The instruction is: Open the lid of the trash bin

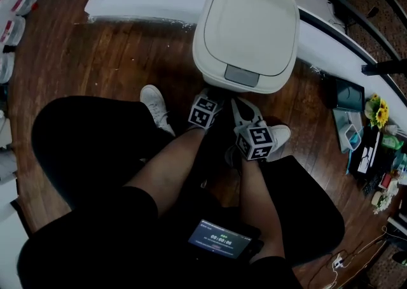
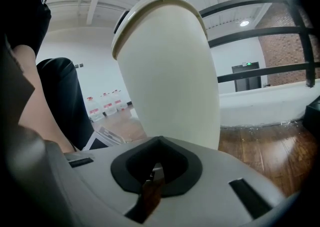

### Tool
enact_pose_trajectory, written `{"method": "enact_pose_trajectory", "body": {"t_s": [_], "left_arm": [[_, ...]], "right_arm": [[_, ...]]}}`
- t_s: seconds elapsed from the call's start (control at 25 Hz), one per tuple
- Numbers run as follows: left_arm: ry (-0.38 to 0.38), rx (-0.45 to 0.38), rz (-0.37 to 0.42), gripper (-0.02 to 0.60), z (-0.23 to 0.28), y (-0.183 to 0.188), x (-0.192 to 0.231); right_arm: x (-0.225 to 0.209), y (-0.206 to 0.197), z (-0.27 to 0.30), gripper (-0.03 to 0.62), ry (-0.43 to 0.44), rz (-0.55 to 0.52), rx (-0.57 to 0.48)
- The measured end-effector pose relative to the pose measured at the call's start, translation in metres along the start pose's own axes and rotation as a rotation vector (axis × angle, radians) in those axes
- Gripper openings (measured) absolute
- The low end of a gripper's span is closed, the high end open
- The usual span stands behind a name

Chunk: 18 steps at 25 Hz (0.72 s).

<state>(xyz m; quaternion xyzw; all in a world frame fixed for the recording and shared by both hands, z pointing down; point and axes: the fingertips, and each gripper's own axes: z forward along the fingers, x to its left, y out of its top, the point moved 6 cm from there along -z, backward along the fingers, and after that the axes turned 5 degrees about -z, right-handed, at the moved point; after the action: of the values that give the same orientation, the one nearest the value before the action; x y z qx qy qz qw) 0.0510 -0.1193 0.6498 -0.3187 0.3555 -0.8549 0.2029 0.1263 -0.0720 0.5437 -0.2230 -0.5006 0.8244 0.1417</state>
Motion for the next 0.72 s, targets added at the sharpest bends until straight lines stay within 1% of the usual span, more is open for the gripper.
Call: {"method": "enact_pose_trajectory", "body": {"t_s": [0.2,0.44,0.6,0.72], "left_arm": [[0.005,0.016,0.005,0.015,0.014,-0.002,0.005],[0.015,0.029,-0.003,0.015,0.021,-0.007,0.009],[0.035,0.038,-0.054,0.012,0.027,-0.011,0.014],[0.058,0.045,-0.061,0.014,0.03,-0.013,0.012]], "right_arm": [[-0.01,-0.005,-0.002,0.02,-0.009,0.047,-0.024],[-0.017,-0.013,-0.004,0.02,-0.033,0.05,-0.002],[-0.023,-0.015,-0.004,0.02,-0.046,0.062,-0.002],[-0.027,-0.017,-0.004,0.02,-0.057,0.088,-0.011]]}}
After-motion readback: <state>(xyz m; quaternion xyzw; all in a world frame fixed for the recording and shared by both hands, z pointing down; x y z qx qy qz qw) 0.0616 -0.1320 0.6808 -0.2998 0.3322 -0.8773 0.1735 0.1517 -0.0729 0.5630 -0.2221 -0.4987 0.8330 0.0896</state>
